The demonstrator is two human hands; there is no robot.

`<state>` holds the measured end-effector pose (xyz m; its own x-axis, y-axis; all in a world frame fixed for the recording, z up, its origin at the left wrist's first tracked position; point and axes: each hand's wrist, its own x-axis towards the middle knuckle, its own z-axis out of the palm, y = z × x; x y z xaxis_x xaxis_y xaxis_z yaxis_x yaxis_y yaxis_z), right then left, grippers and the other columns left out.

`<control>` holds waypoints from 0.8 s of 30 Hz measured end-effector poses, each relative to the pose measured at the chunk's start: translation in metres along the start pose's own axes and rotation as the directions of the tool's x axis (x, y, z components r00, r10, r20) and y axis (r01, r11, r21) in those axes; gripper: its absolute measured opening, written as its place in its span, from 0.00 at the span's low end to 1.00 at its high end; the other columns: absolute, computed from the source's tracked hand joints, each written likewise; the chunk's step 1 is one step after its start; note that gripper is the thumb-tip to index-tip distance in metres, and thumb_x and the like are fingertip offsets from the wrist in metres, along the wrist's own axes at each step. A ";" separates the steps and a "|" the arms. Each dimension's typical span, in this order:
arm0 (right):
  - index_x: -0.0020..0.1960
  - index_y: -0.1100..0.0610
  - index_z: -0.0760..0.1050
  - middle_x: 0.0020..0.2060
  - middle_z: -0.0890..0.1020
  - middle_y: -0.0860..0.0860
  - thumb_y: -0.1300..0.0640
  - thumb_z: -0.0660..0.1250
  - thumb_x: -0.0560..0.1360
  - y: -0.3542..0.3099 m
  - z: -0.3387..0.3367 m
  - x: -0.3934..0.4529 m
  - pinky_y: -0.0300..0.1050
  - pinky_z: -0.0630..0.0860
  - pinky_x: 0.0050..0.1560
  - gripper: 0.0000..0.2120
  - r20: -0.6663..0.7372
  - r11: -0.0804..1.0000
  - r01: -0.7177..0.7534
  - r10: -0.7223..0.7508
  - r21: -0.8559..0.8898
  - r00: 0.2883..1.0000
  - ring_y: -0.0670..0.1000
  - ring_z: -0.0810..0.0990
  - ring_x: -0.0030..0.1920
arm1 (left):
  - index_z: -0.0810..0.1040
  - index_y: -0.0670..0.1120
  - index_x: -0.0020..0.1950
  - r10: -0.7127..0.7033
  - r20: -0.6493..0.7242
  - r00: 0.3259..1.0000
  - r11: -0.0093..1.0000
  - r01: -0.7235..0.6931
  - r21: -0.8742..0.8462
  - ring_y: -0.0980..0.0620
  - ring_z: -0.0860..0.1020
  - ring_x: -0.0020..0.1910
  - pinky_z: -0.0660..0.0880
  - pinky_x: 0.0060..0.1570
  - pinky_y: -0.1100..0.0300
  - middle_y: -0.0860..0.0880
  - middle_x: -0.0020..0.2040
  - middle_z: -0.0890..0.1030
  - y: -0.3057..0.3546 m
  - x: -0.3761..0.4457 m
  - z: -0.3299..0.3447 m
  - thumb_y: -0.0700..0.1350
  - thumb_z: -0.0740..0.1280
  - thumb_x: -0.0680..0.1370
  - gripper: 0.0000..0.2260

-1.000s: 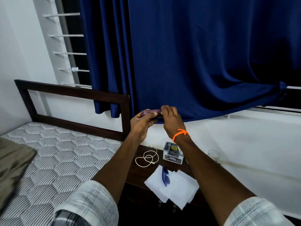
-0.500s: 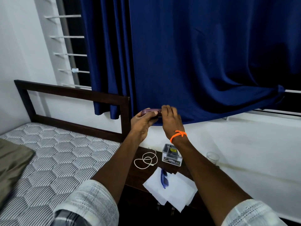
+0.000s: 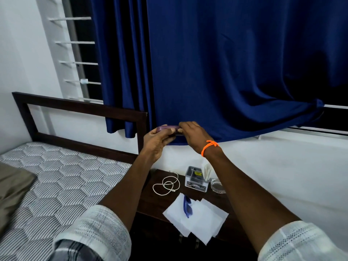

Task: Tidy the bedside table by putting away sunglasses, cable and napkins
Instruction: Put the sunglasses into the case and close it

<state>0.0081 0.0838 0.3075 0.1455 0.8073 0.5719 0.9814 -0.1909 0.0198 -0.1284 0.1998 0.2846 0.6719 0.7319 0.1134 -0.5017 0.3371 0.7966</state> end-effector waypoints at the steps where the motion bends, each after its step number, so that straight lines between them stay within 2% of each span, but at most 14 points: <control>1: 0.68 0.58 0.69 0.62 0.77 0.57 0.62 0.60 0.82 -0.001 -0.001 0.000 0.53 0.78 0.55 0.14 0.004 0.999 -0.005 0.006 -0.035 1.000 0.58 0.74 0.60 | 0.81 0.37 0.59 0.000 0.007 1.000 1.000 0.000 0.008 0.38 0.86 0.56 0.84 0.53 0.51 0.34 0.58 0.84 0.001 0.000 0.001 0.31 0.77 0.72 0.16; 6: 0.70 0.61 0.68 0.63 0.76 0.58 0.63 0.58 0.81 -0.009 0.001 -0.003 0.55 0.78 0.52 0.18 -0.103 0.979 -0.093 0.075 -0.182 0.992 0.60 0.75 0.60 | 0.81 0.32 0.60 -0.008 0.040 0.999 0.999 0.006 0.035 0.40 0.86 0.55 0.84 0.50 0.53 0.34 0.58 0.84 0.009 -0.002 0.014 0.32 0.77 0.72 0.17; 10: 0.70 0.61 0.68 0.63 0.76 0.58 0.65 0.61 0.79 -0.007 -0.001 -0.003 0.55 0.77 0.52 0.20 -0.137 0.979 -0.077 0.051 -0.191 0.989 0.60 0.75 0.60 | 0.80 0.34 0.63 -0.002 0.058 0.998 1.000 0.002 0.007 0.39 0.86 0.56 0.84 0.52 0.50 0.35 0.57 0.85 0.015 -0.002 0.017 0.29 0.76 0.72 0.20; 12: 0.69 0.59 0.68 0.63 0.75 0.56 0.62 0.60 0.81 -0.003 -0.004 -0.001 0.53 0.76 0.54 0.16 -0.130 0.988 -0.050 0.031 -0.148 0.991 0.58 0.74 0.61 | 0.78 0.37 0.64 0.001 0.061 0.998 0.999 0.001 -0.032 0.39 0.86 0.56 0.84 0.52 0.50 0.36 0.56 0.85 0.016 -0.001 0.017 0.28 0.75 0.72 0.22; 14: 0.67 0.58 0.70 0.63 0.76 0.55 0.55 0.56 0.84 0.000 -0.005 0.001 0.52 0.76 0.56 0.14 -0.161 0.998 -0.044 0.038 -0.033 0.986 0.57 0.74 0.60 | 0.77 0.37 0.66 -0.002 0.068 0.998 0.998 0.006 -0.064 0.40 0.86 0.55 0.84 0.51 0.51 0.37 0.58 0.83 0.015 -0.001 0.015 0.27 0.75 0.72 0.24; 16: 0.67 0.58 0.70 0.63 0.75 0.55 0.49 0.56 0.84 0.003 -0.003 0.000 0.49 0.76 0.59 0.17 -0.187 0.988 -0.071 0.097 0.140 0.978 0.55 0.74 0.61 | 0.75 0.38 0.69 -0.013 0.079 0.997 0.995 0.020 -0.097 0.41 0.87 0.54 0.84 0.50 0.52 0.36 0.59 0.83 0.015 -0.001 0.013 0.26 0.73 0.73 0.25; 19: 0.68 0.55 0.71 0.63 0.74 0.52 0.43 0.60 0.81 0.007 0.001 -0.004 0.40 0.74 0.58 0.21 -0.162 0.896 -0.166 0.252 0.412 0.954 0.51 0.75 0.60 | 0.75 0.39 0.70 -0.029 0.105 0.994 0.992 0.042 -0.122 0.42 0.86 0.53 0.84 0.53 0.49 0.36 0.61 0.81 0.013 -0.002 0.011 0.25 0.70 0.74 0.26; 21: 0.64 0.51 0.74 0.58 0.76 0.50 0.40 0.63 0.79 0.008 0.002 -0.006 0.35 0.73 0.54 0.20 -0.120 0.807 -0.235 0.351 0.542 0.929 0.50 0.77 0.57 | 0.75 0.40 0.70 -0.039 0.125 0.991 0.993 0.052 -0.104 0.40 0.85 0.57 0.84 0.56 0.47 0.36 0.62 0.80 0.012 -0.003 0.010 0.24 0.68 0.75 0.25; 22: 0.61 0.50 0.75 0.56 0.77 0.50 0.39 0.64 0.78 0.008 0.003 -0.005 0.38 0.77 0.52 0.19 -0.089 0.753 -0.265 0.393 0.602 0.915 0.51 0.79 0.55 | 0.75 0.41 0.70 -0.046 0.136 0.990 0.994 0.059 -0.093 0.39 0.83 0.60 0.83 0.56 0.46 0.36 0.63 0.79 0.010 -0.004 0.009 0.24 0.68 0.75 0.26; 24: 0.55 0.50 0.77 0.51 0.80 0.49 0.39 0.66 0.77 0.008 0.005 -0.003 0.51 0.82 0.50 0.16 -0.022 0.628 -0.306 0.458 0.715 0.889 0.53 0.81 0.52 | 0.74 0.41 0.72 -0.061 0.150 0.987 0.995 0.073 -0.074 0.36 0.80 0.65 0.84 0.55 0.46 0.36 0.64 0.79 0.006 -0.006 0.006 0.23 0.67 0.74 0.28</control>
<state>0.0157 0.0823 0.3017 0.5762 0.6173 0.5356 0.6616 0.0325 -0.7492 -0.1318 0.1937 0.2922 0.7755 0.6126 0.1525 -0.4906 0.4328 0.7563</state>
